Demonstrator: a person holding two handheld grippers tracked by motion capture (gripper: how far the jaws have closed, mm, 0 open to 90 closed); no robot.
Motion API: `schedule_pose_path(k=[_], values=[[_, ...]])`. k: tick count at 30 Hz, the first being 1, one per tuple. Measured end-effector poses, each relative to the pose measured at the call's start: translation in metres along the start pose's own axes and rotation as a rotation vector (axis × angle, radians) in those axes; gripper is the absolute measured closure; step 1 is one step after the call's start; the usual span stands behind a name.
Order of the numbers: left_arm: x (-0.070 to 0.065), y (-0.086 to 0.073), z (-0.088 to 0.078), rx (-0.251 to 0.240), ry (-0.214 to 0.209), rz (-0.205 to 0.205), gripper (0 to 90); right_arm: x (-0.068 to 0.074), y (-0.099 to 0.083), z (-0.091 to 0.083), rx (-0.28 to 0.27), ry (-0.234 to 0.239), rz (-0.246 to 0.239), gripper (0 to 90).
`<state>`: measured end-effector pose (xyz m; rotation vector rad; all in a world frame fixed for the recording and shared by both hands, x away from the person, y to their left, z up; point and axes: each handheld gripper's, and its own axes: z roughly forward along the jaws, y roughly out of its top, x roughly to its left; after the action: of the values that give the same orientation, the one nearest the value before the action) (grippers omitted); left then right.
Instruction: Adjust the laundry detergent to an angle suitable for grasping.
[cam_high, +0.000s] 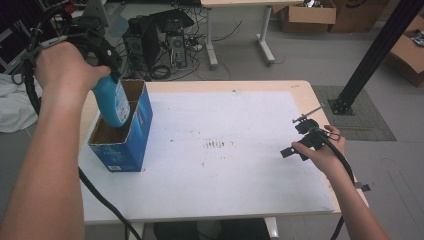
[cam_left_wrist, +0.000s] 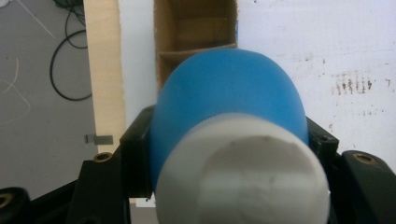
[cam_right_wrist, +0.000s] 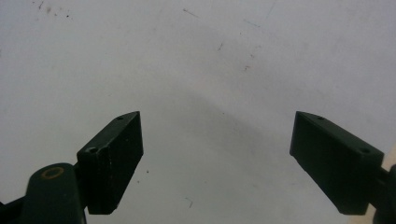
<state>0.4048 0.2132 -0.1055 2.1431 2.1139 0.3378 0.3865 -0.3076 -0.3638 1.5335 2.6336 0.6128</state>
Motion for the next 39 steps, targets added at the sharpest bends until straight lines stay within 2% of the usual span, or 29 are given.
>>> schedule_pose_path(k=[4, 17, 25, 30, 39], values=[[0.003, -0.001, 0.003, -0.014, 0.010, -0.004, 38.2, 0.000, 0.000, -0.001, -0.002, -0.001, 0.002, 17.5], [0.010, -0.003, 0.023, 0.015, 0.010, -0.019, 38.2, 0.000, -0.001, 0.002, 0.003, -0.002, 0.001, 17.5], [0.012, -0.003, 0.042, 0.036, 0.002, -0.015, 38.2, -0.001, -0.001, 0.002, 0.009, -0.006, -0.001, 17.6], [0.015, -0.004, 0.053, 0.042, -0.011, -0.027, 38.2, 0.001, 0.000, 0.003, 0.008, -0.003, 0.003, 17.9], [0.017, -0.006, 0.083, 0.073, -0.018, -0.026, 38.2, 0.001, -0.001, 0.004, 0.017, -0.006, 0.001, 17.9]])
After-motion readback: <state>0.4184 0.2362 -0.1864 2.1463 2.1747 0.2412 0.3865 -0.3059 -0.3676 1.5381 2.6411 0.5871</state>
